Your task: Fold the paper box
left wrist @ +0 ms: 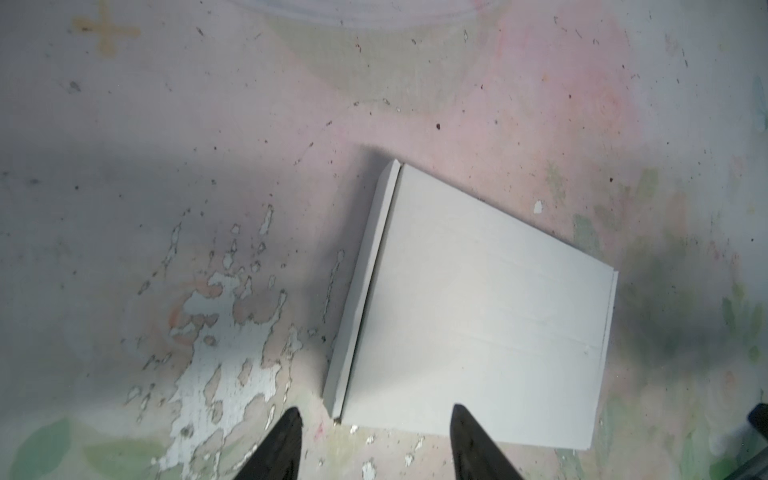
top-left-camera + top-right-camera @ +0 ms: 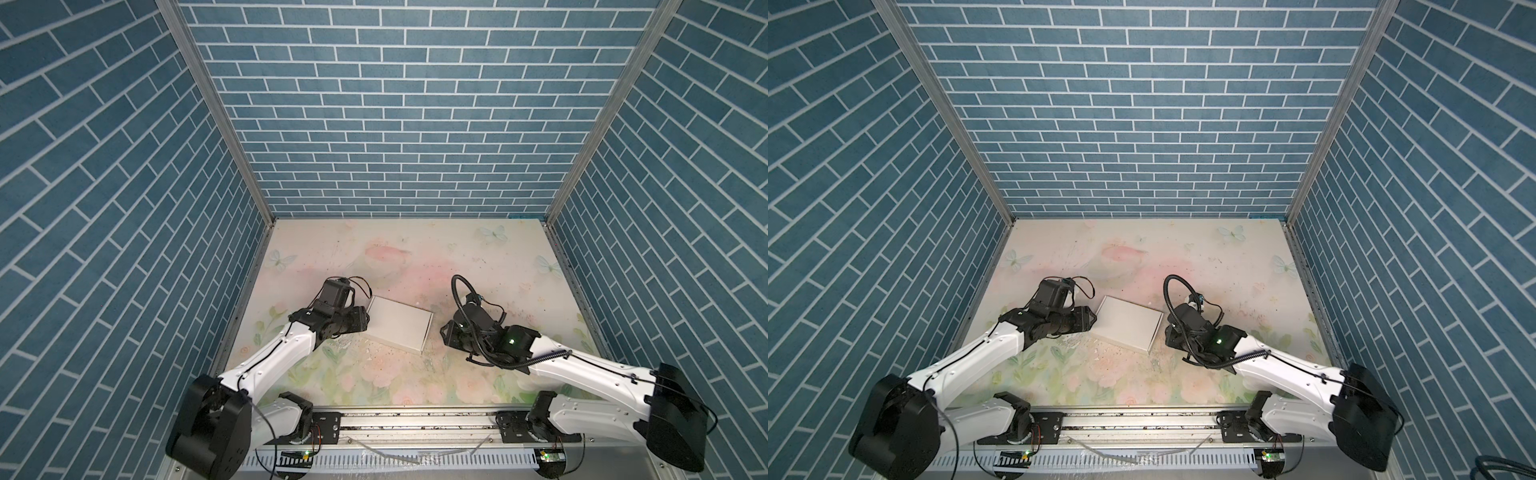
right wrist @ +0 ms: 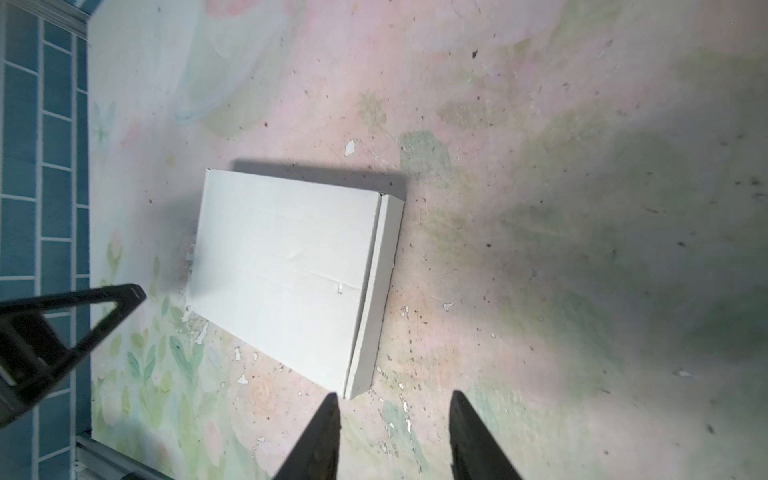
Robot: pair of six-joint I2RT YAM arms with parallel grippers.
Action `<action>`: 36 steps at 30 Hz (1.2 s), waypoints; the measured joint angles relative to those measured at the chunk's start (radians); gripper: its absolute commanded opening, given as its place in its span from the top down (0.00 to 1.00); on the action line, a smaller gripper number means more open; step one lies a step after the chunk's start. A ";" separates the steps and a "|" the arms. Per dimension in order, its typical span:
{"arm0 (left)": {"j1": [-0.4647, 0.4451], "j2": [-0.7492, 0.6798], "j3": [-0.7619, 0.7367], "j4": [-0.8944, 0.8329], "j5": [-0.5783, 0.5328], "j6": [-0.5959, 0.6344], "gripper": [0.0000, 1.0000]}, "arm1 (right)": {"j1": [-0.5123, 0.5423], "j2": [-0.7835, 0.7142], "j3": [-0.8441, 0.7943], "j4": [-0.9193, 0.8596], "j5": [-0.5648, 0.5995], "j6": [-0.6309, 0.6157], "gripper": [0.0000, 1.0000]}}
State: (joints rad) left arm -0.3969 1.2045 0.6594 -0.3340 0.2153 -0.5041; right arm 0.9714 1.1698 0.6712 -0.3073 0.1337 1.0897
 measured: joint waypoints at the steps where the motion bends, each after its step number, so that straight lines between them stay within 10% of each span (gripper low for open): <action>1: 0.009 0.024 0.011 0.016 0.006 0.008 0.41 | -0.006 0.033 0.003 0.016 -0.016 -0.007 0.57; 36: 0.023 0.360 0.082 0.264 0.162 0.039 0.44 | -0.212 0.496 0.151 0.356 -0.307 -0.084 0.60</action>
State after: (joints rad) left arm -0.3744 1.5646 0.7410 -0.0696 0.3771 -0.4652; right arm 0.7597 1.6653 0.8219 0.0486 -0.1730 1.0061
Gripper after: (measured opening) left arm 0.561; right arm 0.404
